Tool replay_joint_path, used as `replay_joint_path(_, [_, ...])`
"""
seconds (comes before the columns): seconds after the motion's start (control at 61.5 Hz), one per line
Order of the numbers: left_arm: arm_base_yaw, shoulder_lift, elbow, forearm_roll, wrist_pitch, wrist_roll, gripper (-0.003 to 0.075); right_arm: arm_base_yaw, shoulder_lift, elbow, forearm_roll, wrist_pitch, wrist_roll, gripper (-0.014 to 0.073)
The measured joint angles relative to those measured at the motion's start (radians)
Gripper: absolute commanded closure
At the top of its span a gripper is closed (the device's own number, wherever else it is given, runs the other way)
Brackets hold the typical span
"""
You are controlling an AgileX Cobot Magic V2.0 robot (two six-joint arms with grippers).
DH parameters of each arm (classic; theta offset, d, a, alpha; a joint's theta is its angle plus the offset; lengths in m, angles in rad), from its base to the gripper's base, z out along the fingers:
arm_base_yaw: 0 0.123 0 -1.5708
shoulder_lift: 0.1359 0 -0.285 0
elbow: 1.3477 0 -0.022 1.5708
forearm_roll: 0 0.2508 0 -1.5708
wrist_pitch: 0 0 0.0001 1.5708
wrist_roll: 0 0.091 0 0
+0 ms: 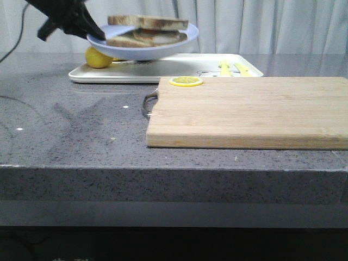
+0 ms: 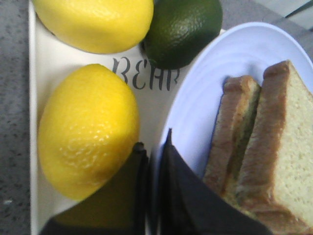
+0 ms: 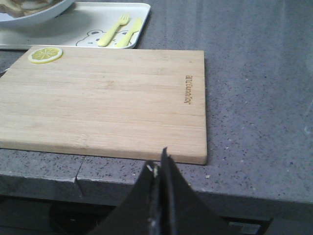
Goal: Place bread and move sandwich to tray
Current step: 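Carry the plate with the left gripper and set it on the white tray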
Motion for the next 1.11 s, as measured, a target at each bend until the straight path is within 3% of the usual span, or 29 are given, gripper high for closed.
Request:
replay_joint_path(0.358, [-0.044, 0.107, -0.058, -0.014, -0.006, -0.004, 0.074, 0.0, 0.0, 0.011, 0.0, 0.002, 0.0, 0.0654])
replay_joint_path(0.96, [-0.065, 0.111, -0.06, -0.013, -0.121, 0.124, 0.0736, 0.0, 0.0, 0.011, 0.0, 0.002, 0.0, 0.0654])
replay_joint_path(1.106, [-0.065, 0.111, -0.06, -0.013, -0.122, 0.128, 0.0639, 0.0, 0.0, 0.011, 0.0, 0.002, 0.0, 0.0654])
